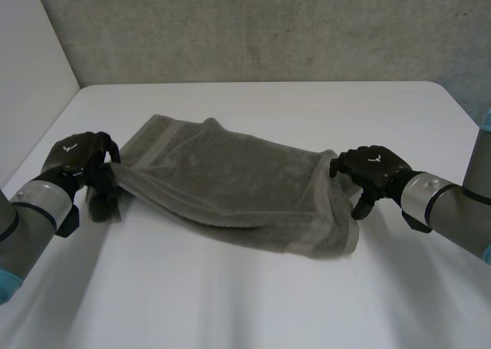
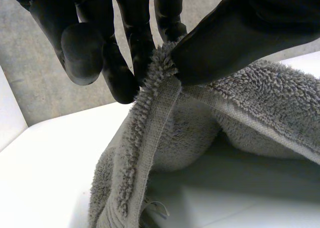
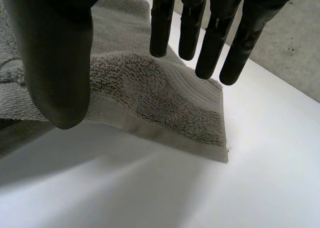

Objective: Fold the towel.

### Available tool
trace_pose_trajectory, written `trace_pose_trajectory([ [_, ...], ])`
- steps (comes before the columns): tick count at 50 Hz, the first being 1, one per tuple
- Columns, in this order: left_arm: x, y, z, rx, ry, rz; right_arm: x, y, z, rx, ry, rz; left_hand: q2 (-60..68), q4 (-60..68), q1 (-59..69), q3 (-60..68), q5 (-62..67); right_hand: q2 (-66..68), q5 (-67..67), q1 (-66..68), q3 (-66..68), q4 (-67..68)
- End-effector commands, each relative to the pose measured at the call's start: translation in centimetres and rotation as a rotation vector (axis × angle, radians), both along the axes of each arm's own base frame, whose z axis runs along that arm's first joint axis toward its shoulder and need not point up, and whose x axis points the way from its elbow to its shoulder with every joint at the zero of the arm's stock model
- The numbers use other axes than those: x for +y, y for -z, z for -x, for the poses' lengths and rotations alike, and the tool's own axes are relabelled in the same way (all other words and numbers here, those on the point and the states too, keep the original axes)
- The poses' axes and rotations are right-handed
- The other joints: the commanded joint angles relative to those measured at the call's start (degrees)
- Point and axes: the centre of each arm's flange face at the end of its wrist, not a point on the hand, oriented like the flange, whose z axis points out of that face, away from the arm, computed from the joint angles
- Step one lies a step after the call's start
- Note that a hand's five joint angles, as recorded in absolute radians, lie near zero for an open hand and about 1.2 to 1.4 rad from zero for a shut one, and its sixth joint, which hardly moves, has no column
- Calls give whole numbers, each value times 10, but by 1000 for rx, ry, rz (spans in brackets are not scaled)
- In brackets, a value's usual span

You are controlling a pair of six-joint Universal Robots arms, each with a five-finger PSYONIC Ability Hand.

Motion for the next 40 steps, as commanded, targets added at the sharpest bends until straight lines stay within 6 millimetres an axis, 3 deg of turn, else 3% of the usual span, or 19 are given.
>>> trace_pose_trajectory([
  [1, -32, 10, 18, -260, 181, 46, -8, -2, 2, 156, 68, 33, -151, -307, -13, -310, -360, 332, 357, 341, 338, 341],
  [4, -32, 10, 19, -256, 186, 46, -6, -12, 1, 122, 70, 49, -151, -307, -13, -310, -360, 280, 304, 289, 285, 289],
  [14, -29, 12, 22, -255, 198, 39, -2, -10, -1, 88, 57, 15, -151, -307, -13, -310, -360, 234, 259, 243, 240, 243],
  [27, -26, 3, 22, -258, 198, 45, -4, -16, 1, 91, 65, 33, -151, -307, -13, -310, -360, -88, -64, -80, -83, -79],
  [33, -22, -16, 20, -259, 192, 70, -1, -31, 2, 82, 67, 70, -151, -307, -13, -310, -360, -94, -69, -85, -88, -85],
  [40, -19, -23, 17, -262, 186, 75, 10, -41, -3, 70, 34, 91, -151, -307, -13, -310, -360, -92, -68, -83, -87, -83],
])
